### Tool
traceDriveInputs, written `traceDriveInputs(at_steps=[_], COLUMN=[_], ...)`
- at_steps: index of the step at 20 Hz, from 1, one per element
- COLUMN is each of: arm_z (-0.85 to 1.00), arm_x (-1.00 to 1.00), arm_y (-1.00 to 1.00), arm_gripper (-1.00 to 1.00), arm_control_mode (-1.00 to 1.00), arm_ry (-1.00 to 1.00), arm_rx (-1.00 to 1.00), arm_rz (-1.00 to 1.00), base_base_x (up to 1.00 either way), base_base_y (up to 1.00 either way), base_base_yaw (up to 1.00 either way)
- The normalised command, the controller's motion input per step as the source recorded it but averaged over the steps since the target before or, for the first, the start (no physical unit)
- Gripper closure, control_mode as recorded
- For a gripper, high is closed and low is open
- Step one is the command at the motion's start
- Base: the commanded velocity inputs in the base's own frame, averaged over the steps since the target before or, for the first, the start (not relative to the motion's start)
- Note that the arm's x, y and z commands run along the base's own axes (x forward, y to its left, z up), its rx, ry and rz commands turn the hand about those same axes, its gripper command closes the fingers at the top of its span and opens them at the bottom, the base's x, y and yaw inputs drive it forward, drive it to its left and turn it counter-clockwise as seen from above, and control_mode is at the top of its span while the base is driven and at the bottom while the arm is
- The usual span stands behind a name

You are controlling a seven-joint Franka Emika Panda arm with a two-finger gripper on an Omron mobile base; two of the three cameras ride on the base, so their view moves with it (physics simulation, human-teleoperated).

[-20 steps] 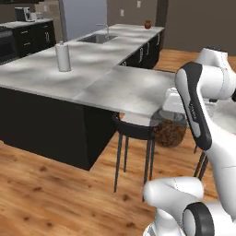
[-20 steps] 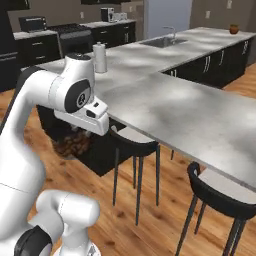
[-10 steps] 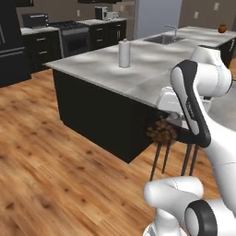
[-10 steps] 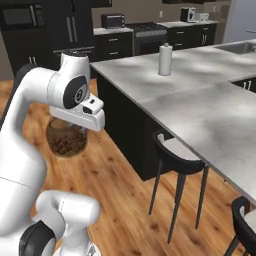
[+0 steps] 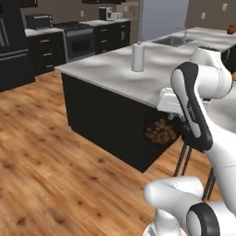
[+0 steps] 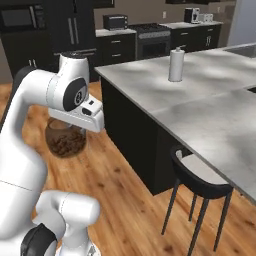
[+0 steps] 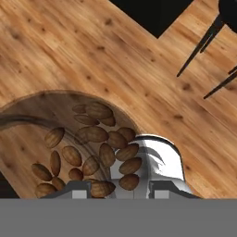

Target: Pick the jar and candle from the dining table and place them in the open cabinet. Close the cabinet after placing the objects.

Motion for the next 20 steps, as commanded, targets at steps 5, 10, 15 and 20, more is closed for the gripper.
traceDriveInputs(at_steps=[5, 10, 15, 20], arm_z=[0.0, 0.0, 0.0, 0.0], arm_x=[0.0, 0.0, 0.0, 0.0], arm_y=[0.0, 0.0, 0.0, 0.0], arm_gripper=[1.0, 1.0, 1.0, 1.0], arm_control_mode=[1.0, 1.0, 1.0, 1.0], arm_ry=[0.0, 0.0, 0.0, 0.0], arm_rx=[0.0, 0.0, 0.0, 0.0], arm_rz=[0.0, 0.0, 0.0, 0.0], base_base_x=[1.0, 1.0, 1.0, 0.98], base_base_y=[0.94, 1.0, 1.0, 1.0], base_base_yaw=[-0.07, -0.11, -0.12, -0.13])
